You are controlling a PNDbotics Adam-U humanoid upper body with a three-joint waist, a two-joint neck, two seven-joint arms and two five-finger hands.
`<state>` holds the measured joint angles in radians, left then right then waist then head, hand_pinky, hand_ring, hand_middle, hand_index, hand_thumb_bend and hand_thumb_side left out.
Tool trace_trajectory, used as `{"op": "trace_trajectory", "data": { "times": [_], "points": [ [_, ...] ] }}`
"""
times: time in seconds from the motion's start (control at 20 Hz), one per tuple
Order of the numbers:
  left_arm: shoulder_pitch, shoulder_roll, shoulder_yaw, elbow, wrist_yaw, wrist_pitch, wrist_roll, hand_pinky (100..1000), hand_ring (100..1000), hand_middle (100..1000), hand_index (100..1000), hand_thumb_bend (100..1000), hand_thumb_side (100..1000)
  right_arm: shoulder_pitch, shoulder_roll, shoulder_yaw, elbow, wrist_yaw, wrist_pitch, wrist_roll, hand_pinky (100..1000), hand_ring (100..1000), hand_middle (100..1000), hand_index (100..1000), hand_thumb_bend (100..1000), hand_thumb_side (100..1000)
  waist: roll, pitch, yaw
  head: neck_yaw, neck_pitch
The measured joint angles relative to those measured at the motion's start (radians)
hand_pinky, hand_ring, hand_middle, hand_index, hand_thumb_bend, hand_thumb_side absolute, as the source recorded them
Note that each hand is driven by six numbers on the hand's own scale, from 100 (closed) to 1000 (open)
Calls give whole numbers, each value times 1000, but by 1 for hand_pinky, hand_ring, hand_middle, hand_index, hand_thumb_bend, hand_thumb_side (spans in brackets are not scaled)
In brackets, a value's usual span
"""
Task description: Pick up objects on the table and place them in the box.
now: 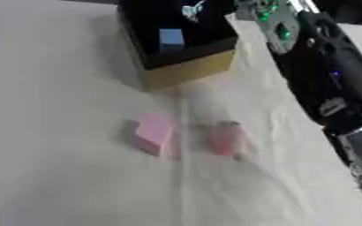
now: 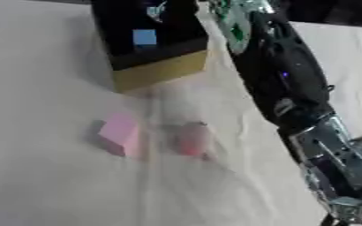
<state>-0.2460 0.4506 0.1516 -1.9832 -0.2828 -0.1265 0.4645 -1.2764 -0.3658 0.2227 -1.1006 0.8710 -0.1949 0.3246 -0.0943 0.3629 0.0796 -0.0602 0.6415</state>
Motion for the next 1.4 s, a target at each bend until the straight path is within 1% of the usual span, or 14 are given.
{"op": "trace_trajectory", "data": {
  "times": [0.2, 0.4, 0.55, 0.65, 0.8, 0.95, 1.15, 1.4],
  "points": [
    [0, 0, 0, 0, 0, 0, 2, 763, 632, 722, 867, 127, 980, 86, -99, 65, -226, -118, 14, 57, 859, 884, 821, 861, 276, 615, 4, -1, -10, 14, 0],
    [1, 0, 1, 0, 0, 1, 3, 763, 632, 722, 867, 127, 979, 163, -173, 119, -428, -219, 46, 128, 857, 880, 817, 857, 273, 621, 13, -3, -23, 25, 1],
    [2, 0, 1, 0, -2, 1, 6, 763, 632, 722, 867, 127, 979, 212, -215, 149, -545, -283, 68, 182, 856, 881, 817, 855, 274, 624, 14, -6, -32, 32, 8],
    [3, 0, 2, 0, -3, 1, 6, 763, 632, 722, 867, 126, 979, 241, -238, 164, -601, -318, 83, 215, 856, 882, 819, 854, 276, 629, 15, -6, -38, 37, 9],
    [9, 0, 4, 0, -4, 2, 6, 762, 632, 722, 867, 126, 980, 275, -262, 184, -660, -361, 103, 261, 857, 886, 824, 856, 278, 632, 17, -6, -45, 43, 11],
    [9, 0, 6, 0, -5, 2, 6, 762, 631, 722, 867, 125, 981, 301, -274, 198, -696, -391, 120, 300, 858, 887, 825, 856, 279, 633, 17, -7, -49, 47, 18],
    [10, 0, 6, 0, -7, 2, 6, 762, 631, 722, 867, 123, 981, 336, -276, 211, -713, -417, 138, 335, 858, 891, 826, 855, 279, 634, 17, -7, -52, 48, 18],
    [10, 0, 6, 0, -8, 2, 6, 761, 630, 722, 867, 122, 981, 377, -271, 241, -709, -427, 142, 378, 858, 895, 825, 853, 271, 626, 18, -7, -53, 48, 23]
  ]
}}
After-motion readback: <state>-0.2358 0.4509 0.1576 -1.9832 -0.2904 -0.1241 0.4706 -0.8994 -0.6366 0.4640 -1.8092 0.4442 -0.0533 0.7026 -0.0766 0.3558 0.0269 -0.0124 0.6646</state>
